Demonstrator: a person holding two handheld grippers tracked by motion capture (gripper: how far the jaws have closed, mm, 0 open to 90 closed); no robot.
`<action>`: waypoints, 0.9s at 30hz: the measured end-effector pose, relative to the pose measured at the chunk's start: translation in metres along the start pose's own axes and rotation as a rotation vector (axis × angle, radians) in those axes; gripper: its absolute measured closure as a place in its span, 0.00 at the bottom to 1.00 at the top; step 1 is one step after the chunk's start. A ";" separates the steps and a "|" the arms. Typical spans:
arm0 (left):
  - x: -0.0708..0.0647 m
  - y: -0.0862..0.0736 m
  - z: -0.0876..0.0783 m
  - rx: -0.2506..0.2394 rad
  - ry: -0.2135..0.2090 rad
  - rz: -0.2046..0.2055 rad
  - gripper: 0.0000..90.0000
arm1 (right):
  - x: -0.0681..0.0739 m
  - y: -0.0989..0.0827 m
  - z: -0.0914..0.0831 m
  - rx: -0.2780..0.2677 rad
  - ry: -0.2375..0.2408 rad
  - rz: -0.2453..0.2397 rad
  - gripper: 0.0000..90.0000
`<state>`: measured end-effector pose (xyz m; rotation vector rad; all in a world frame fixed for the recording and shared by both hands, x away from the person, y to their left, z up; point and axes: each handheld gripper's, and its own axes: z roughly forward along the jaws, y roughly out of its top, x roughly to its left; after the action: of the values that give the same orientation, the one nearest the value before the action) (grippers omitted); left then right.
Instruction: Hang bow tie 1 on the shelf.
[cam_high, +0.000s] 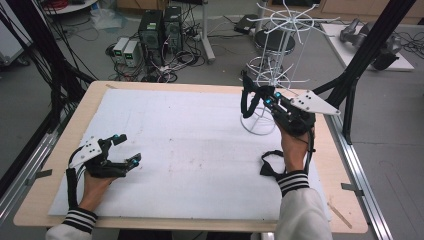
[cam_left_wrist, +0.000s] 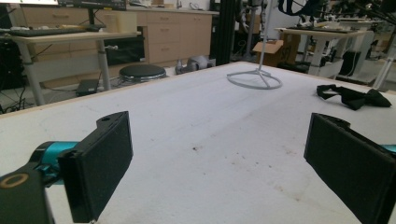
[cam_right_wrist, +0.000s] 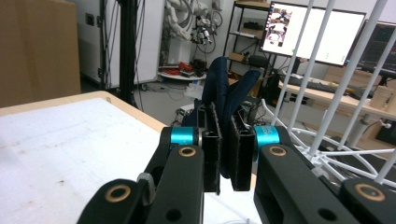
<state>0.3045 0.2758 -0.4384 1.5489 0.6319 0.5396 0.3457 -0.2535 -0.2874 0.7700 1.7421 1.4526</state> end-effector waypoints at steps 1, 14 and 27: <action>0.000 -0.001 -0.001 -0.003 0.000 -0.001 0.09 | 0.000 0.000 0.000 0.000 -0.007 -0.004 0.96; 0.000 -0.010 -0.004 -0.044 -0.007 -0.010 0.09 | -0.009 0.000 0.000 0.012 -0.055 -0.004 0.95; -0.001 -0.014 -0.003 -0.052 0.001 -0.012 0.09 | -0.016 -0.002 0.003 0.029 -0.073 -0.004 0.95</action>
<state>0.3004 0.2783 -0.4526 1.4954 0.6230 0.5441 0.3571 -0.2649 -0.2870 0.8238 1.7121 1.3822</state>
